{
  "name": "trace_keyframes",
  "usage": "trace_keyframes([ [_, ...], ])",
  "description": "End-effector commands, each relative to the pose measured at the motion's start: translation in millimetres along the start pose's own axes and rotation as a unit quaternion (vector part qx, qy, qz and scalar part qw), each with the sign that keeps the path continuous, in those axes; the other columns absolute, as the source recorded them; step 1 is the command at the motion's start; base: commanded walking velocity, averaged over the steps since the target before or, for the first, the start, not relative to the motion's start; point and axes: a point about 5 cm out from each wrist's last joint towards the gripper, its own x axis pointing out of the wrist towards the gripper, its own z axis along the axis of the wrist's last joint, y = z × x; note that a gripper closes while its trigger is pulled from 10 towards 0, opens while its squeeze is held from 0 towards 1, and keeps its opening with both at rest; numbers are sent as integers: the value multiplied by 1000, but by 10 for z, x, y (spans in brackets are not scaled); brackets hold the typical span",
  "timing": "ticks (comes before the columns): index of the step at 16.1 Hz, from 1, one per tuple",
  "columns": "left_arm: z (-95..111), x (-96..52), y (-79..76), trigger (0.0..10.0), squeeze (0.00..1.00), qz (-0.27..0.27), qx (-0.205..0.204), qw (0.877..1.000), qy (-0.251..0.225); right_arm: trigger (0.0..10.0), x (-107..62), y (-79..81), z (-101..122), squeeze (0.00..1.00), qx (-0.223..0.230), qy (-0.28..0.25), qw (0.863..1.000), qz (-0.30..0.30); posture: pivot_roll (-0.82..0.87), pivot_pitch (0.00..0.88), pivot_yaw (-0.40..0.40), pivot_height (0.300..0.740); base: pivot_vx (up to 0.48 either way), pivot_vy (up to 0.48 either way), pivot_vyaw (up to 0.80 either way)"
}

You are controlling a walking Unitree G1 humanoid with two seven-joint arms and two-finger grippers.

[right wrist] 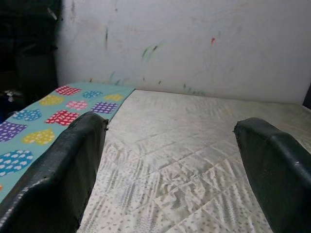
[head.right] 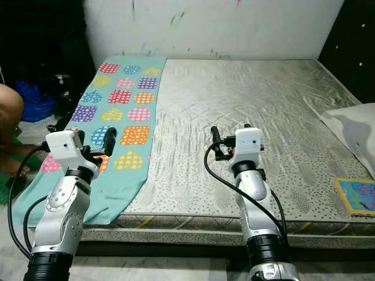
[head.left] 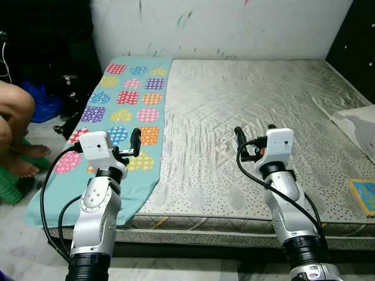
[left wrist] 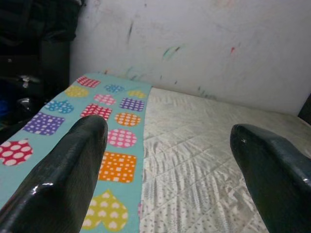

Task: Clean up the room

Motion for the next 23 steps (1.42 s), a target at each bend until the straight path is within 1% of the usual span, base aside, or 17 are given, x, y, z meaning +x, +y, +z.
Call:
trace_keyframes([
  [1,0,14,15,10000,0,-4,5,1000,5,10000,-13,-10,19,0,-1,-6,1000,-3,-121,0,47,740,0,0,0],
  [14,0,14,15,10000,0,-4,5,1000,5,10000,-13,-10,19,0,-1,-6,1000,-3,-121,0,47,740,0,0,0],
  [15,1,-24,13,10000,0,-12,-6,1000,6,10000,-35,-3,-11,0,1,-1,1000,-5,-86,34,7,740,0,0,-800],
  [16,1,-104,12,10000,0,-18,-25,1000,7,10000,-57,38,-40,0,3,5,1000,6,-88,35,7,740,0,0,0],
  [18,-4,-99,12,10000,0,-18,-27,999,8,10000,-54,35,-47,0,6,9,1000,4,-88,35,5,740,0,0,-225],
  [19,-3,-95,6,10000,0,-18,-28,999,8,10000,-46,37,-54,0,12,14,1000,4,-87,37,3,740,0,0,-800],
  [23,15,-118,-11,10000,0,-26,-38,999,5,10000,-42,46,-38,0,8,10,1000,8,-89,38,-1,740,62,0,-800],
])
